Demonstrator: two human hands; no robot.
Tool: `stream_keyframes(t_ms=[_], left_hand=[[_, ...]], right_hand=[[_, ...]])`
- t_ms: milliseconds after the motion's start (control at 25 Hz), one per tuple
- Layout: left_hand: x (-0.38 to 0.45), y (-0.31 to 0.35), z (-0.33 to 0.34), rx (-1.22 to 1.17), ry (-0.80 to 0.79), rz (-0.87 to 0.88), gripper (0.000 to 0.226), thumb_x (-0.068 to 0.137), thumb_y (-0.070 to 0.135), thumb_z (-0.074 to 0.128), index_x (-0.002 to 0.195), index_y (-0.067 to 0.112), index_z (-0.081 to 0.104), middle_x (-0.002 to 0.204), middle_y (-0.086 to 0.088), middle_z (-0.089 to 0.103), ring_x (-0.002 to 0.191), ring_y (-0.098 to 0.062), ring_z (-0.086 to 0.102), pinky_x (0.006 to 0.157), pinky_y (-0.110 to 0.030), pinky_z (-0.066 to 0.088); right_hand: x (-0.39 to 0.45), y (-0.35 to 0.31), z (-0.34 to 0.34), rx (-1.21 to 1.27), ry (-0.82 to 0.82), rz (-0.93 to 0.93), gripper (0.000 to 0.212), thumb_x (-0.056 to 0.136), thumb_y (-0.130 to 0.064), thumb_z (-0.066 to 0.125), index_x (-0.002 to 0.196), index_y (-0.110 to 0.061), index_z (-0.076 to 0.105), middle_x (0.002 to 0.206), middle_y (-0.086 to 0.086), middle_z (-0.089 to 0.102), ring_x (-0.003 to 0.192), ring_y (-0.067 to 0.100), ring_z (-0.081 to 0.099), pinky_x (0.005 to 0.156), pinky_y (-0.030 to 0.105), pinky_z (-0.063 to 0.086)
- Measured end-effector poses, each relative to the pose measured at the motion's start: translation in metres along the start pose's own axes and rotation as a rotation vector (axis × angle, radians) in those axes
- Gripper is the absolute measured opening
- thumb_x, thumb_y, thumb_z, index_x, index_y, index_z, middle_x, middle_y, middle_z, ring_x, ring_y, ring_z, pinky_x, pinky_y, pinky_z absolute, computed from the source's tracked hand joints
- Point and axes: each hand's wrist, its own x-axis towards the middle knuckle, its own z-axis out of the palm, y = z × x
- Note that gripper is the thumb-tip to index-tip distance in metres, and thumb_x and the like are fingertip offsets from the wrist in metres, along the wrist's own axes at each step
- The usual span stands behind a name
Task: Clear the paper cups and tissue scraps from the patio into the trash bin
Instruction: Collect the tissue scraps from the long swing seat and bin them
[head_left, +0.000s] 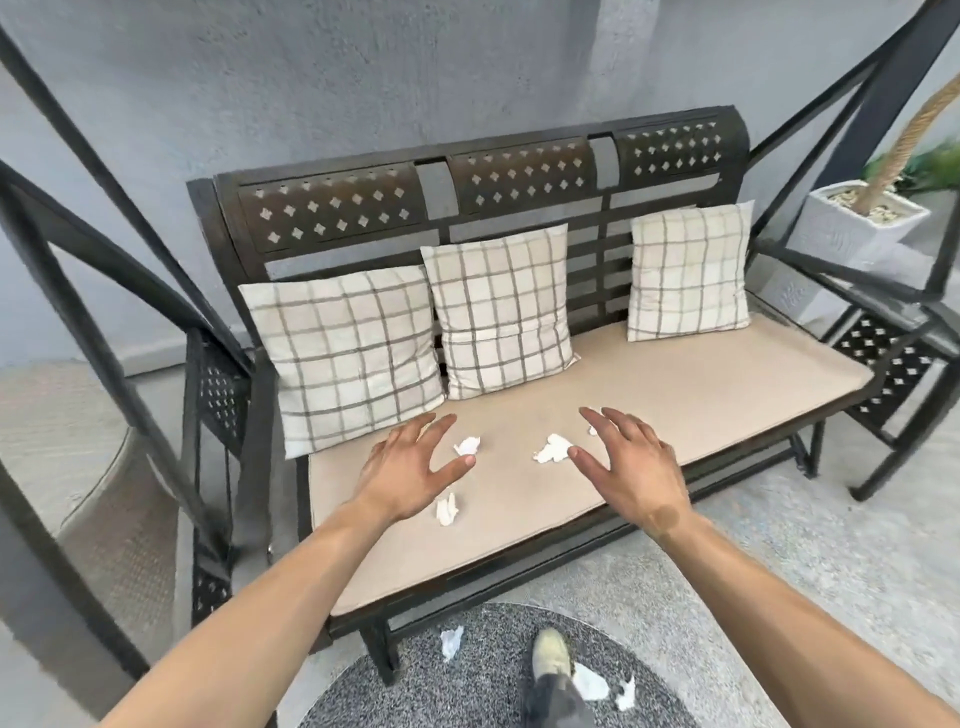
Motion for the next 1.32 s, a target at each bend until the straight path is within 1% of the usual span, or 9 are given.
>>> stream_keyframes(t_ms=[280,480,640,800,920,1000,1120,1240,1320], left_hand=[[0.081,0.021,0.047,-0.004,-0.069,-0.202,0.069,0.087,0.074,0.032,0.148,0.042,0.024,0.156,0.006,0.027,0.141,-0.02,0.027,0.112,-0.045,0.029],[0.095,-0.01,0.092,0.04,-0.207,-0.363,0.068,0.09,0.069,0.037,0.15,0.041,0.019,0.158,0.004,0.023,0.142,-0.023,0.024,0.113,-0.046,0.029],[0.112,-0.043,0.146,0.084,-0.289,-0.442,0.067,0.093,0.059,0.046,0.151,0.037,0.021,0.157,0.0,0.024,0.14,-0.026,0.027,0.108,-0.046,0.032],[0.128,-0.078,0.212,-0.014,-0.365,-0.489,0.071,0.091,0.044,0.061,0.151,0.037,0.023,0.155,0.0,0.023,0.134,-0.028,0.036,0.104,-0.044,0.039],[0.126,-0.099,0.255,-0.054,-0.416,-0.503,0.068,0.089,0.036,0.066,0.148,0.036,0.031,0.152,0.001,0.027,0.124,-0.027,0.048,0.098,-0.041,0.046],[0.121,-0.109,0.273,-0.07,-0.359,-0.498,0.056,0.089,0.031,0.067,0.141,0.033,0.045,0.145,0.001,0.036,0.112,-0.026,0.057,0.089,-0.038,0.051],[0.118,-0.118,0.286,-0.103,-0.188,-0.438,0.033,0.091,0.022,0.065,0.123,0.025,0.065,0.124,-0.002,0.054,0.089,-0.026,0.066,0.075,-0.036,0.055],[0.127,-0.123,0.285,-0.145,-0.142,-0.387,0.018,0.089,0.015,0.066,0.105,0.019,0.073,0.103,-0.002,0.064,0.08,-0.027,0.067,0.068,-0.037,0.055],[0.14,-0.121,0.28,-0.153,-0.139,-0.423,0.012,0.089,0.019,0.067,0.098,0.022,0.074,0.094,0.003,0.064,0.077,-0.025,0.065,0.063,-0.032,0.049]], right_hand=[[0.117,0.062,0.038,0.019,-0.184,-0.117,0.057,0.091,-0.06,0.038,0.143,-0.037,0.031,0.149,-0.003,0.037,0.128,0.025,0.044,0.096,0.043,0.042],[0.155,0.084,0.089,0.026,-0.314,-0.124,0.055,0.093,-0.054,0.043,0.143,-0.034,0.034,0.148,-0.003,0.038,0.125,0.028,0.047,0.095,0.043,0.045],[0.176,0.109,0.149,-0.023,-0.417,-0.08,0.053,0.093,-0.05,0.045,0.143,-0.033,0.036,0.148,-0.001,0.037,0.127,0.028,0.042,0.095,0.043,0.042],[0.198,0.126,0.216,-0.062,-0.47,-0.047,0.053,0.093,-0.044,0.05,0.143,-0.029,0.037,0.144,0.002,0.039,0.125,0.03,0.043,0.09,0.044,0.044],[0.207,0.132,0.264,-0.062,-0.521,0.004,0.053,0.092,-0.037,0.054,0.142,-0.028,0.037,0.141,0.004,0.036,0.12,0.03,0.044,0.085,0.042,0.046],[0.215,0.13,0.289,-0.081,-0.556,0.0,0.051,0.091,-0.036,0.053,0.14,-0.028,0.039,0.139,0.005,0.035,0.119,0.031,0.044,0.085,0.043,0.046],[0.23,0.131,0.313,-0.107,-0.607,0.026,0.045,0.092,-0.04,0.052,0.135,-0.03,0.045,0.133,0.008,0.038,0.116,0.032,0.045,0.088,0.041,0.045],[0.235,0.135,0.324,-0.092,-0.537,0.037,0.034,0.092,-0.037,0.053,0.125,-0.029,0.055,0.126,0.008,0.046,0.109,0.033,0.051,0.082,0.039,0.046],[0.239,0.135,0.326,-0.06,-0.482,0.05,0.024,0.092,-0.028,0.055,0.115,-0.024,0.061,0.116,0.009,0.054,0.102,0.033,0.057,0.075,0.036,0.045]])
